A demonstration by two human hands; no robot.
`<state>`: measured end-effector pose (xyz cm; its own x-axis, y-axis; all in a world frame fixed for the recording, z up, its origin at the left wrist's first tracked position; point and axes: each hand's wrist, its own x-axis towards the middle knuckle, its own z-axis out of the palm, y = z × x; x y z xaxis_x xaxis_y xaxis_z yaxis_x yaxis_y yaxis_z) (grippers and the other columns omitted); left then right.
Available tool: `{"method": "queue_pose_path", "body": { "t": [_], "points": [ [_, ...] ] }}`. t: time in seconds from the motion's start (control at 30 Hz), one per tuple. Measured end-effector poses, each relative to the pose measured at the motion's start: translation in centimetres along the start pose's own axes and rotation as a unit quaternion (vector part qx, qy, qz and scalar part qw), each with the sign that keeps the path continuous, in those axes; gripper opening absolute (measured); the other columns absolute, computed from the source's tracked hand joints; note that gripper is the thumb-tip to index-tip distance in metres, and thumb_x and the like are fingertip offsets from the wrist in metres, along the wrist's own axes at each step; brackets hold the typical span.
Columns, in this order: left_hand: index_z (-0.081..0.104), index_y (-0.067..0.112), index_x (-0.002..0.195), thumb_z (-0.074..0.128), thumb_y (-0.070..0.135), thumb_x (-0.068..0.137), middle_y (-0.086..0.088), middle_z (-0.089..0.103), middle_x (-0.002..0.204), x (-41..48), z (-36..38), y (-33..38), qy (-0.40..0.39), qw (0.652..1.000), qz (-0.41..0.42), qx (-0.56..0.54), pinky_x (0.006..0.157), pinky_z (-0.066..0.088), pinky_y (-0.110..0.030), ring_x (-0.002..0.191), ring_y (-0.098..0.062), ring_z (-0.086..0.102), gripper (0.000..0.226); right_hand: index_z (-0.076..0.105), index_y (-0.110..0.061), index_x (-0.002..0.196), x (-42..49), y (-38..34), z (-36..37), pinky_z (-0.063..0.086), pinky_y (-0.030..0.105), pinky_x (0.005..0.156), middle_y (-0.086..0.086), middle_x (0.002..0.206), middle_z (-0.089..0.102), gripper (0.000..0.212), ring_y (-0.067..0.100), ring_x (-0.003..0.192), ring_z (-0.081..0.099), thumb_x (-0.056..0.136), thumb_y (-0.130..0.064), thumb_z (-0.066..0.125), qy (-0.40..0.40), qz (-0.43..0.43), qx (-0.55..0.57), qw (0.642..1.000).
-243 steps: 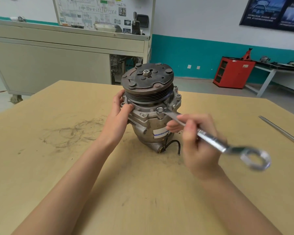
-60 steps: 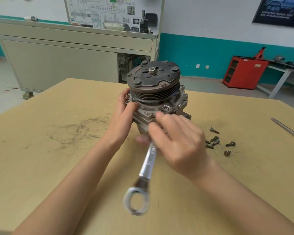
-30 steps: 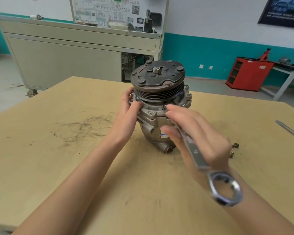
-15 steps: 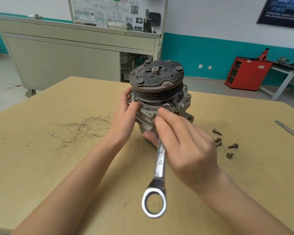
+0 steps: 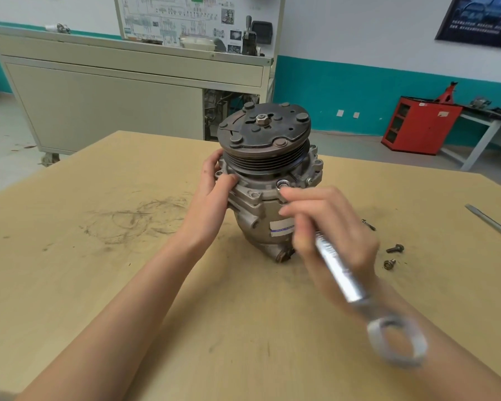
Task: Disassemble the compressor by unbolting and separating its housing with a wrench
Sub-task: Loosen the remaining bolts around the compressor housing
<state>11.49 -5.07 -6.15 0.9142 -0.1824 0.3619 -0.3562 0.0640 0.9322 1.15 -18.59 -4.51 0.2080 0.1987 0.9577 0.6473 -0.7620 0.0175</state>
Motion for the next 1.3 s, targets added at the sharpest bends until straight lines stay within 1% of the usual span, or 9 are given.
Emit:
{"method": "queue_pose_path", "body": {
  "t": [0.07,0.17,0.4,0.53,0.63,0.77,1.07,1.2,1.3],
  "points": [
    [0.035,0.028,0.142,0.038,0.019,0.100,0.019,0.049,0.126,0.0,0.0,0.0,-0.001,1.000,-0.004,0.004,0.072,0.040,-0.002,0.101,0.009,0.050,0.043,0.062,-0.009,0.076,0.1,0.6,-0.5,0.054,0.035,0.070,0.004,0.089,0.067,0.030,0.023,0.078,0.067,0.094,-0.011,0.039,0.015,0.154,0.199,0.968],
    [0.034,0.033,0.140,0.036,0.021,0.101,0.022,0.048,0.125,-0.1,0.0,0.2,-0.004,1.000,-0.010,0.005,0.079,0.041,-0.012,0.107,0.004,0.051,0.041,0.056,-0.011,0.071,1.5,2.1,-0.9,0.055,0.030,0.060,0.003,0.082,0.069,0.032,0.026,0.064,0.069,0.094,-0.016,0.034,0.033,0.339,0.414,0.844],
    [0.034,0.035,0.140,0.036,0.023,0.101,0.020,0.048,0.127,0.0,0.0,0.3,-0.005,1.000,-0.021,0.003,0.076,0.041,-0.009,0.105,0.010,0.051,0.041,0.057,-0.006,0.074,3.6,4.6,-1.3,0.054,0.022,0.058,0.013,0.080,0.072,0.043,0.020,0.067,0.070,0.103,-0.025,0.032,0.038,0.511,0.511,0.690],
    [0.033,0.037,0.138,0.037,0.025,0.101,0.025,0.049,0.122,0.1,0.0,0.3,-0.006,1.000,-0.024,0.006,0.082,0.043,-0.015,0.106,0.008,0.053,0.040,0.070,-0.016,0.072,2.8,3.2,-1.8,0.056,0.024,0.062,0.012,0.081,0.074,0.048,0.025,0.073,0.072,0.100,-0.040,0.038,0.117,0.425,0.397,0.805],
    [0.033,0.034,0.140,0.036,0.023,0.101,0.021,0.049,0.125,0.0,0.0,0.3,-0.005,1.000,-0.022,0.007,0.083,0.042,-0.020,0.108,0.003,0.052,0.041,0.065,-0.017,0.084,2.1,1.1,-1.4,0.057,0.028,0.065,0.003,0.081,0.073,0.036,0.021,0.074,0.072,0.098,-0.041,0.043,0.099,0.291,0.260,0.915],
    [0.034,0.031,0.141,0.037,0.024,0.099,0.013,0.049,0.130,0.0,0.0,0.3,-0.006,1.000,-0.013,0.006,0.080,0.041,-0.019,0.103,0.001,0.053,0.043,0.068,-0.002,0.090,1.2,-0.3,-0.6,0.057,0.029,0.071,0.014,0.088,0.070,0.046,0.022,0.079,0.070,0.097,-0.039,0.042,0.041,0.106,0.054,0.992],
    [0.034,0.031,0.141,0.039,0.027,0.096,0.014,0.050,0.131,0.0,-0.1,0.1,-0.016,1.000,-0.012,-0.001,0.073,0.041,-0.007,0.097,0.011,0.053,0.046,0.071,0.006,0.079,-0.3,-0.3,-0.3,0.056,0.025,0.059,0.016,0.089,0.072,0.050,0.021,0.074,0.071,0.099,-0.031,0.045,0.028,-0.075,-0.158,0.984],
    [0.032,0.033,0.143,0.038,0.026,0.098,0.006,0.049,0.137,0.0,-0.3,0.0,-0.023,1.000,-0.019,0.005,0.071,0.042,-0.006,0.098,0.007,0.053,0.046,0.065,-0.009,0.086,-0.1,0.7,-0.1,0.054,0.025,0.070,0.006,0.089,0.068,0.030,0.017,0.079,0.069,0.100,-0.021,0.042,0.063,0.110,0.092,0.988],
    [0.032,0.036,0.142,0.039,0.033,0.092,0.009,0.051,0.134,0.0,-0.3,0.1,-0.025,0.999,-0.022,0.000,0.072,0.042,-0.007,0.099,0.008,0.053,0.050,0.057,-0.013,0.081,1.0,2.0,-0.2,0.056,0.027,0.065,0.001,0.084,0.070,0.026,0.021,0.070,0.070,0.097,-0.016,0.038,0.072,0.285,0.311,0.904]
  ]
}}
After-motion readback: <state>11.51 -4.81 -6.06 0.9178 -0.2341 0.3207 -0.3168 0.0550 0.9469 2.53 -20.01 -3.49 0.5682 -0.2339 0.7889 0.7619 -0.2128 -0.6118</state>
